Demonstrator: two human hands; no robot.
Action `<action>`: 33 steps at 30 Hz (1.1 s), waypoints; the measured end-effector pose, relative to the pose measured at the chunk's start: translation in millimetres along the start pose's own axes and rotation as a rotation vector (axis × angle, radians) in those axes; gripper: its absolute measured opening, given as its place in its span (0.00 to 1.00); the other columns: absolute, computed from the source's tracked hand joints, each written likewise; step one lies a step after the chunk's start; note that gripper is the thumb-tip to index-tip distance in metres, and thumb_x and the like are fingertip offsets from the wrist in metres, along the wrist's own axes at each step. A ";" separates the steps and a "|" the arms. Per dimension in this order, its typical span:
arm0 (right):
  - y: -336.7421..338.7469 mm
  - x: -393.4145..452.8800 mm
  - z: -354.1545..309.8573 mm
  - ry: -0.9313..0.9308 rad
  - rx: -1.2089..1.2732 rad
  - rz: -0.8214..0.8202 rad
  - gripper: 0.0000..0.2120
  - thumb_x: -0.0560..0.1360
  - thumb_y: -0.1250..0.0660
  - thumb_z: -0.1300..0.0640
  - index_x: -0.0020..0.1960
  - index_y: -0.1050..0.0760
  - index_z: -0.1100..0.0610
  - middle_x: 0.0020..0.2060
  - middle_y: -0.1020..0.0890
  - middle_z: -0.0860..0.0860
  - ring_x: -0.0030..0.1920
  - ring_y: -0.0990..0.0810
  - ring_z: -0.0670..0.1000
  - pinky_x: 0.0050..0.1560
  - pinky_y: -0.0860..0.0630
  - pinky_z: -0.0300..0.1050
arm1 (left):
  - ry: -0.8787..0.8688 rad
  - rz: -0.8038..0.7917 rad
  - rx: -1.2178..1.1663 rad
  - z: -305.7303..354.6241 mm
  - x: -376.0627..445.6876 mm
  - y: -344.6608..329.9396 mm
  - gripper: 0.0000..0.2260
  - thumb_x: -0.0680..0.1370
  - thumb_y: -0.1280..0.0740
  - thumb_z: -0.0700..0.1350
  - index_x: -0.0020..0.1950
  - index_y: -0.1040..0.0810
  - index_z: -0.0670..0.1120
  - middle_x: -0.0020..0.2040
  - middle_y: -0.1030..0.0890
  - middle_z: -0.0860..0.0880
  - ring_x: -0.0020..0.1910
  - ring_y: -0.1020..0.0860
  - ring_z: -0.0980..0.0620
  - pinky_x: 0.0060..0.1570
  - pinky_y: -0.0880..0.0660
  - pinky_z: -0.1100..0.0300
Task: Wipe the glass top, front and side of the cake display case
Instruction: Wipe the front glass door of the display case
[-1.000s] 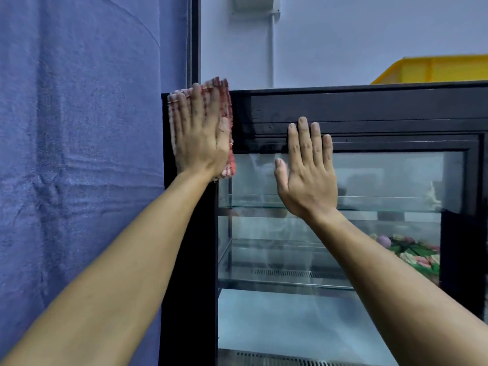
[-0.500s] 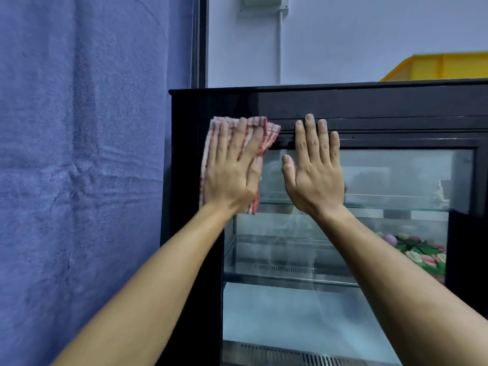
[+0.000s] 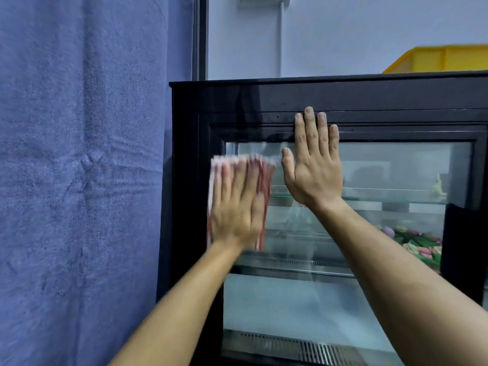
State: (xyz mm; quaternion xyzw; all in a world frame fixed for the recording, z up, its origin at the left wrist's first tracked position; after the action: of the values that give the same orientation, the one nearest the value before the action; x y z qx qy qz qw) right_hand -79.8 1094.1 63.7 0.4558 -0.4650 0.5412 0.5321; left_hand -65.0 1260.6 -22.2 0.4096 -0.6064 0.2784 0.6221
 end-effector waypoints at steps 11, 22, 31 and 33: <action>0.5 0.2 -0.1 0.001 0.003 -0.016 0.32 0.85 0.48 0.47 0.84 0.49 0.61 0.83 0.47 0.59 0.84 0.51 0.61 0.83 0.55 0.60 | 0.142 -0.009 -0.030 8.8 -115.6 -18.1 0.28 0.86 0.56 0.52 0.86 0.49 0.44 0.86 0.51 0.42 0.84 0.50 0.38 0.79 0.47 0.34; -1.1 -0.5 0.0 -0.003 -0.001 -0.022 0.32 0.86 0.49 0.46 0.84 0.49 0.60 0.84 0.48 0.59 0.84 0.51 0.60 0.83 0.56 0.59 | 0.042 0.078 -0.098 -39.3 74.4 18.4 0.28 0.85 0.48 0.49 0.85 0.45 0.43 0.85 0.49 0.40 0.85 0.54 0.41 0.82 0.55 0.38; 0.6 -0.6 -1.2 -0.003 -0.014 -0.015 0.32 0.85 0.48 0.46 0.84 0.49 0.60 0.84 0.47 0.59 0.84 0.51 0.61 0.83 0.55 0.60 | 0.076 -0.001 -0.124 -19.9 -91.0 -3.1 0.29 0.83 0.42 0.49 0.84 0.40 0.46 0.86 0.50 0.41 0.84 0.52 0.36 0.80 0.50 0.33; 0.2 -0.9 -0.6 -0.001 -0.012 -0.023 0.32 0.85 0.48 0.46 0.84 0.49 0.60 0.84 0.48 0.59 0.84 0.51 0.61 0.83 0.54 0.61 | 0.056 0.005 -0.123 -24.6 -76.8 -3.0 0.29 0.83 0.41 0.49 0.83 0.39 0.45 0.85 0.49 0.40 0.84 0.52 0.37 0.80 0.50 0.35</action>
State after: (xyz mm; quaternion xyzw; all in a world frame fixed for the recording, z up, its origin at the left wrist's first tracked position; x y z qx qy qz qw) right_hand -80.0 1094.5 62.7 0.4582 -0.4632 0.5322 0.5406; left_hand -57.9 1291.5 -96.4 0.3611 -0.6059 0.2534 0.6620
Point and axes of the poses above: each hand's wrist, its own x-axis towards the middle knuckle, its own y-axis out of the back of the hand, z = x × y, the point moved 3 cm from there along x, towards the middle knuckle
